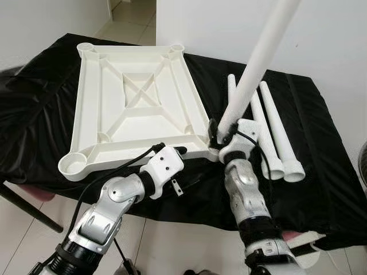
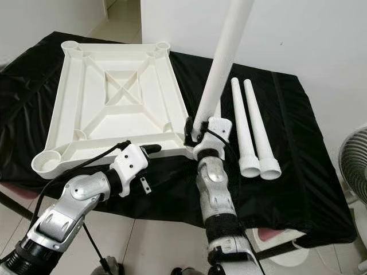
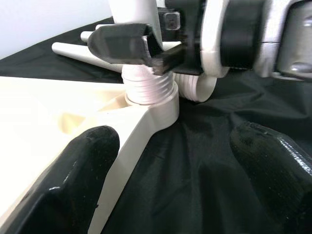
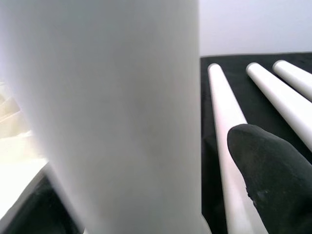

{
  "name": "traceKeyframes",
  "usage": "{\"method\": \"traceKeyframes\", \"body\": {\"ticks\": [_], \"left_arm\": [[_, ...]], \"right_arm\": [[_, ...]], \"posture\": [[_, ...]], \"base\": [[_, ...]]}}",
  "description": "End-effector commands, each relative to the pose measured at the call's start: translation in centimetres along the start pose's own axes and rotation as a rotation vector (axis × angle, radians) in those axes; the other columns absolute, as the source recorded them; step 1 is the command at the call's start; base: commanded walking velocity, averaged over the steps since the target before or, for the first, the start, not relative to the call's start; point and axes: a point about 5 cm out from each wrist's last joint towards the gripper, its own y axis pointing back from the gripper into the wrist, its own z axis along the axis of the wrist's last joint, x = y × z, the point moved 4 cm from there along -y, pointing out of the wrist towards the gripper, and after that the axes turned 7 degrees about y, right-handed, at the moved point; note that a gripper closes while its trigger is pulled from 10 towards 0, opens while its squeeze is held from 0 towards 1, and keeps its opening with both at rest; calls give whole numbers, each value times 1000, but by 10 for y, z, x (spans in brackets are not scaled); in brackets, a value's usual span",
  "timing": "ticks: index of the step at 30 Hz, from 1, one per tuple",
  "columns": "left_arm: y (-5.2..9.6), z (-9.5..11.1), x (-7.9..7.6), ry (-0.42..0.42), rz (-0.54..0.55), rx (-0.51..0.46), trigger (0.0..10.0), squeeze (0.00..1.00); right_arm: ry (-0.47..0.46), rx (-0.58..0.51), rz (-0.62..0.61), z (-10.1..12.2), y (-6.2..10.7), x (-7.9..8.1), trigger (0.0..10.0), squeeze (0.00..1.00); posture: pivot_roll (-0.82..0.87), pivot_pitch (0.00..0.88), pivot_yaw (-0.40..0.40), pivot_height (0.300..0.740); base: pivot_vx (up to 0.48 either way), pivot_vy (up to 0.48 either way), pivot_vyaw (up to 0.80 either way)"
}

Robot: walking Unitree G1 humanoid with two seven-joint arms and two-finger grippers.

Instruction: Building children table

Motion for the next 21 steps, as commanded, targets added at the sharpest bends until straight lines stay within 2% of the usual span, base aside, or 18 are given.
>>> {"method": "traceKeyframes", "body": {"ticks": [1, 6, 10, 15, 21], "left_arm": [[-2, 1, -5, -2, -29, -3, 10000, 0], [-2, 1, -3, -4, -27, -3, 10000, 0], [-3, 2, 16, -23, 19, 8, 10000, 0], [-3, 2, 28, -27, 52, 16, 10000, 0], [-4, -1, 34, -16, 74, 30, 10000, 0]], "right_arm": [[10, -20, 34, 2, 7, -1, 10000, 0], [23, -29, 74, 2, 16, 2, 10000, 0], [39, -11, 119, -3, 39, -9, 10000, 0], [56, 0, 124, -5, 48, -17, 10000, 0], [87, 15, 131, -7, 60, -25, 10000, 0]], "posture": [[201, 63, -77, 740], [201, 63, -77, 740], [188, 71, -67, 740], [177, 75, -58, 740], [167, 75, -50, 740]], "base": [[0, 0, 0], [0, 0, 0], [0, 0, 0], [0, 0, 0], [0, 0, 0]]}}
